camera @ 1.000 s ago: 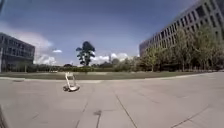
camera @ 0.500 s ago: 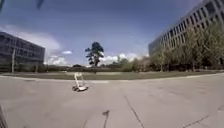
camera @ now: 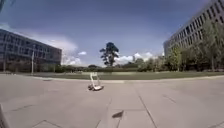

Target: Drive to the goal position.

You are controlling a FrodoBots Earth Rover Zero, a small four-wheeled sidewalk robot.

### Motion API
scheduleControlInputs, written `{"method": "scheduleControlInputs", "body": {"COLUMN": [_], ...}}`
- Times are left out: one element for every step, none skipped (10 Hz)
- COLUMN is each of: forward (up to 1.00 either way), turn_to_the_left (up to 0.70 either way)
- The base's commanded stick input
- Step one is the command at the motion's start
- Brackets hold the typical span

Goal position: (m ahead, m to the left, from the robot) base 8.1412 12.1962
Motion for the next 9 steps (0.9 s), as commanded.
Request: {"method": "scheduleControlInputs", "body": {"forward": [0.00, 0.00, 0.00, 0.00, 0.00, 0.00, 0.00, 0.00, 0.00], "turn_to_the_left": [0.70, 0.70, 0.70, 0.70, 0.70, 0.70, 0.70, 0.70, 0.70]}}
